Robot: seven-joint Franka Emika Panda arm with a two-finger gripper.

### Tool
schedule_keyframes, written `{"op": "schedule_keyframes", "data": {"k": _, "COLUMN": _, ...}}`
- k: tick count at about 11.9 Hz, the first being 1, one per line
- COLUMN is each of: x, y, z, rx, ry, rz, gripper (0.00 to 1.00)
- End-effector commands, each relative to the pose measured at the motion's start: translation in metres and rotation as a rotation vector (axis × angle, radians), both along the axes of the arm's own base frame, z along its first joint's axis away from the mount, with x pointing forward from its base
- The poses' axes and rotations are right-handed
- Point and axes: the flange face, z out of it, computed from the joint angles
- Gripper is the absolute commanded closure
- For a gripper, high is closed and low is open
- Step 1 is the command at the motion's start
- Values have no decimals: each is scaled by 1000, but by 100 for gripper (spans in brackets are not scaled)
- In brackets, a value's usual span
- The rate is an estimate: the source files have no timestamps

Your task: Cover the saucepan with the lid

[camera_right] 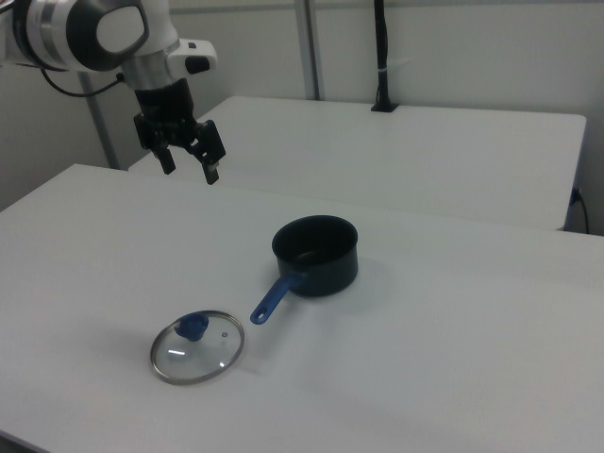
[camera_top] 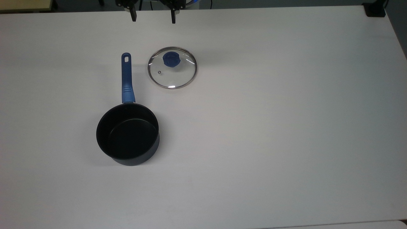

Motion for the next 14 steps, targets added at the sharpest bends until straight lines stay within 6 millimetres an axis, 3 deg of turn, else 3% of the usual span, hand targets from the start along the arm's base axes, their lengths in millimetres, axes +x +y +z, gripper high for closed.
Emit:
{"op": "schedule_keyframes", "data": {"k": 1, "x": -2, "y": 4, "z": 3, "rx": -18, "ry": 6, "rz": 28, "gripper": 0}}
{"op": "schedule_keyframes", "data": {"k": 7, "x": -4, "y": -1, "z": 3, "rx": -19, "ry": 17, "rz": 28, "gripper": 0}}
{"op": "schedule_keyframes", "data": {"k": 9, "x": -14, "y": 4, "z": 1, "rx": -23, "ry": 86, "rz": 95, "gripper": 0}}
{"op": "schedule_keyframes", "data": {"k": 11, "x": -23, "y": -1, "z": -14, "rx": -53, "ry": 188, "rz": 422, "gripper": 0}}
{"op": "schedule_keyframes", "data": {"k": 12, "x": -26, "y": -4, "z": -19, "rx": -84, "ry": 218, "rz": 457, "gripper": 0}}
{"op": "schedule_keyframes", "data": {"k": 14, "x": -36, "y": -7, "z": -48, "rx": -90, "ry": 259, "rz": 397, "gripper": 0}}
